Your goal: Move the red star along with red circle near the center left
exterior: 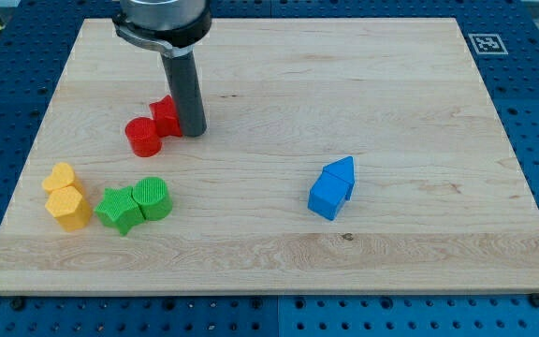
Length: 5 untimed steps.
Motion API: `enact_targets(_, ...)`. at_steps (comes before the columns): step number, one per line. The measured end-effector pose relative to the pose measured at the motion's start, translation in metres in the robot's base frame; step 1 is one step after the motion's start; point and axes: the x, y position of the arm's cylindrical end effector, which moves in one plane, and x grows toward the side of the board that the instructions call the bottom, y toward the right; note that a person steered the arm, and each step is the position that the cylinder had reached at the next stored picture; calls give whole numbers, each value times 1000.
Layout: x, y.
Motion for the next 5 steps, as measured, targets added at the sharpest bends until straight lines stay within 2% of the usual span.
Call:
enact_targets(1, -7, 0)
enact_targets(2, -32, 0)
enact_targets(5, -37, -33)
